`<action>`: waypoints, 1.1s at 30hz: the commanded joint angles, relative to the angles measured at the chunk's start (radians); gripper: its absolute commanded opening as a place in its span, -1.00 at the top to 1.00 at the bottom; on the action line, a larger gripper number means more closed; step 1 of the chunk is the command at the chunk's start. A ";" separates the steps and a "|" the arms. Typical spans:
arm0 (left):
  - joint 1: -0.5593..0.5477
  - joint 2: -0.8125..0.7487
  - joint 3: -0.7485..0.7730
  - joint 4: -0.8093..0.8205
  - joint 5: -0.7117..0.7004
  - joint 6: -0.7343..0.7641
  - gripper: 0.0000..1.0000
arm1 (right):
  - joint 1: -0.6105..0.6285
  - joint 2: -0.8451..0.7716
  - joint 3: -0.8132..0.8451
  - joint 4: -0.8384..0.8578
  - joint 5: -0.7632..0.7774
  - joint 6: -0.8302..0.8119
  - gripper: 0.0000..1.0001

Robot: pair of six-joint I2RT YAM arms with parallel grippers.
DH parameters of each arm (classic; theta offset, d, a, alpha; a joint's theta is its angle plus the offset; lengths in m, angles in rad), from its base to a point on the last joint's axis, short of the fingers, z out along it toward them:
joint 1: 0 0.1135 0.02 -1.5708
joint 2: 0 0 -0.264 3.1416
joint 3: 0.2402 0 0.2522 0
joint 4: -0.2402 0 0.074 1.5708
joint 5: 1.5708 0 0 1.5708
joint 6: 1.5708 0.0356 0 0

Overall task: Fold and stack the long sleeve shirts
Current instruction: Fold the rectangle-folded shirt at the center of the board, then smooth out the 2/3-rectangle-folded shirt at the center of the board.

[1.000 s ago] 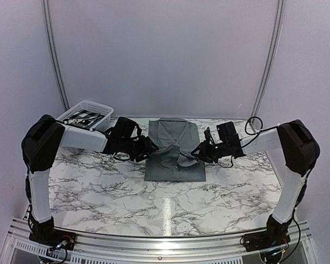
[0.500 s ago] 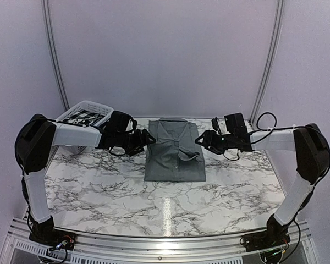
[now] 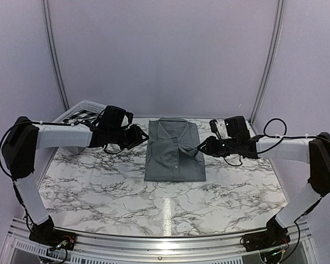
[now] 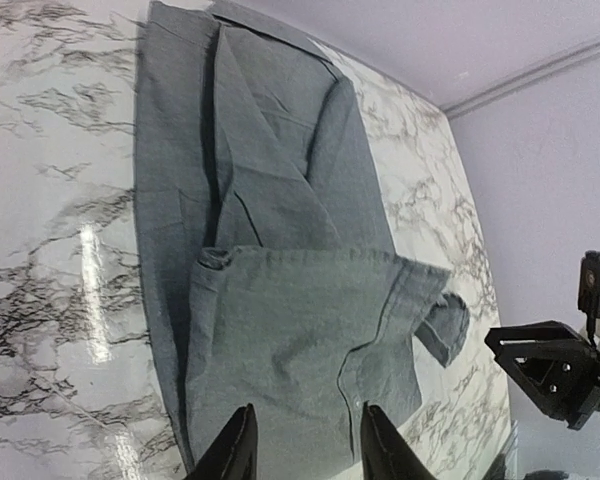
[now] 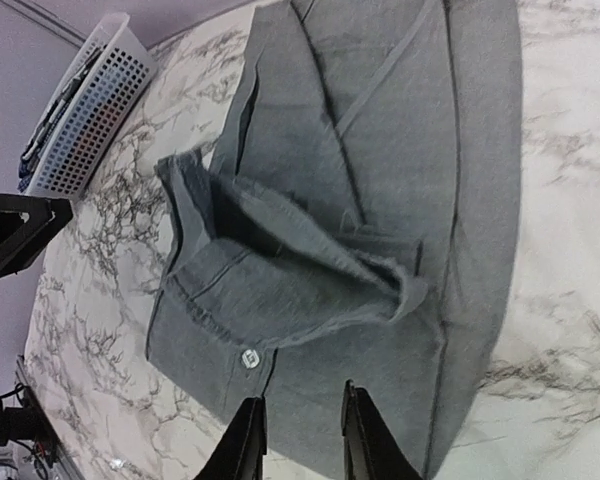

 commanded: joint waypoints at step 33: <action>0.008 0.432 0.364 -0.223 -0.012 0.087 0.83 | -0.062 0.473 0.408 -0.170 0.112 -0.093 0.48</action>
